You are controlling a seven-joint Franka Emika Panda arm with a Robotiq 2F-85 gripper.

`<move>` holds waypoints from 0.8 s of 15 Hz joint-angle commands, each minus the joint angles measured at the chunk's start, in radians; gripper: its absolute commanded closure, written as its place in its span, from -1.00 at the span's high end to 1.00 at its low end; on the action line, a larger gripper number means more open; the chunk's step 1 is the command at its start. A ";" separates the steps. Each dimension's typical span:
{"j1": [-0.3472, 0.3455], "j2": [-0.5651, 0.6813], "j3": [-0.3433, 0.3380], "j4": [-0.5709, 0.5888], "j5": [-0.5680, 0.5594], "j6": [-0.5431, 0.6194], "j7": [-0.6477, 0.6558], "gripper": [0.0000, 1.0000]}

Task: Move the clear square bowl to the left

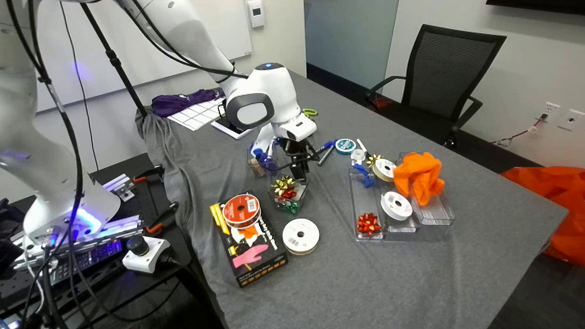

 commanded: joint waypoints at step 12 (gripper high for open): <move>0.090 -0.058 -0.149 -0.039 -0.146 -0.054 -0.043 -0.98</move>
